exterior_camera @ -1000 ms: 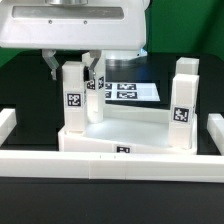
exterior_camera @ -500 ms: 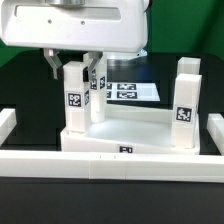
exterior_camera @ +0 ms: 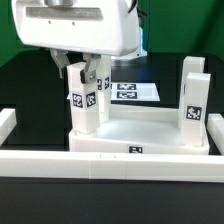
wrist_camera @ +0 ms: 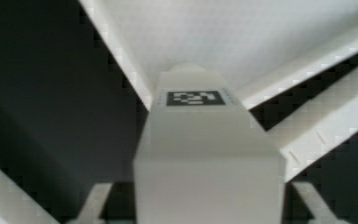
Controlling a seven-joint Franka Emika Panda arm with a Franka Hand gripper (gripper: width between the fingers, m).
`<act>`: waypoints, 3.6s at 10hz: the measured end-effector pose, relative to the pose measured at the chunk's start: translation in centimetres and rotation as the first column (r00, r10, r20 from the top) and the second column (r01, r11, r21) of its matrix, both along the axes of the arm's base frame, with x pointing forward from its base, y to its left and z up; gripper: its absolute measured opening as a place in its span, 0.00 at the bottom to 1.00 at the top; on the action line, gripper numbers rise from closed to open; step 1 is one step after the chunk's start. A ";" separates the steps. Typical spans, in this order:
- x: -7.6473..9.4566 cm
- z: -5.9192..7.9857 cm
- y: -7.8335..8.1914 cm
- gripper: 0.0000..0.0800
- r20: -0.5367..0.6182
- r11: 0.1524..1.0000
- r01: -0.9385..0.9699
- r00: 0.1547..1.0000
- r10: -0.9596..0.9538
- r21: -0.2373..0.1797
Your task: Assemble desk
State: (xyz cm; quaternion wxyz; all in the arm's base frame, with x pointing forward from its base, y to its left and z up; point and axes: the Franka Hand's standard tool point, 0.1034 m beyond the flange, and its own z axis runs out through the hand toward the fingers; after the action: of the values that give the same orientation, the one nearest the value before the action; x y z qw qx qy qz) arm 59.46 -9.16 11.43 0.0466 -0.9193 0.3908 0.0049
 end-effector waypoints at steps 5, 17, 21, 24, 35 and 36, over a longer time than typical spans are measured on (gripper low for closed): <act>0.1 0.0 0.7 0.36 -0.036 0.928 0.369 0.929 -0.367 0.048; 0.2 -0.1 1.7 0.81 0.037 0.905 -0.426 0.904 0.426 -0.019; 0.2 -0.2 1.8 0.81 0.057 0.721 -0.691 0.718 0.693 -0.053; 0.2 -0.3 1.6 0.81 0.054 0.568 -0.820 0.566 0.823 -0.073; 0.4 -0.5 1.8 0.36 0.048 0.856 -0.514 0.855 0.516 -0.046; 0.4 -0.5 1.8 0.36 0.046 0.887 -0.460 0.886 0.461 -0.042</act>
Offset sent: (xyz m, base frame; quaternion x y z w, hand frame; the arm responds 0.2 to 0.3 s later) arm -0.0001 0.0049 -0.0004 0.0063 -0.0096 0.1585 0.9873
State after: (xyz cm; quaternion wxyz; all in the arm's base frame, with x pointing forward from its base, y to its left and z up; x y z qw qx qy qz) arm 59.85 -7.38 10.96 0.0410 -0.9861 0.1601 -0.0154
